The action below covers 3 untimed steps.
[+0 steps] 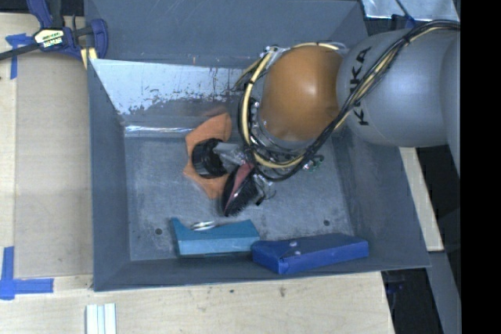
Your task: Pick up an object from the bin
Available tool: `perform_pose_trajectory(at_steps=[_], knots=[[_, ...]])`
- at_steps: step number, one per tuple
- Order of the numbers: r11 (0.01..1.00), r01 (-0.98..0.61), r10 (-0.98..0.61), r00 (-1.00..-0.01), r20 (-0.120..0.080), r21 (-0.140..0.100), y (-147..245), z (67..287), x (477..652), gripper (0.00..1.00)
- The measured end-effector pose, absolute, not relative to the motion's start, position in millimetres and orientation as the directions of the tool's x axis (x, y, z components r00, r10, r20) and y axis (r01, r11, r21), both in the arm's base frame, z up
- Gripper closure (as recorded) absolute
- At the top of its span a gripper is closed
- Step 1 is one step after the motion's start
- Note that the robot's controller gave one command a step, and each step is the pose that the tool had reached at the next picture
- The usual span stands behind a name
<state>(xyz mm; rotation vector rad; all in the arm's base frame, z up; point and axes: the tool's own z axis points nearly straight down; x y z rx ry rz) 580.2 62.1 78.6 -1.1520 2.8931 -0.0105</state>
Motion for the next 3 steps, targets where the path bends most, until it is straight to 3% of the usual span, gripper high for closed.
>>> perform_pose_trajectory(at_steps=[1,3], knots=[[0.727,-0.687,-0.687,-0.726,-0.021,-0.015,62.0,80.8,580.2,1.00],[0.727,-0.687,-0.687,-0.727,-0.009,-0.005,62.4,109.5,579.1,1.00]])
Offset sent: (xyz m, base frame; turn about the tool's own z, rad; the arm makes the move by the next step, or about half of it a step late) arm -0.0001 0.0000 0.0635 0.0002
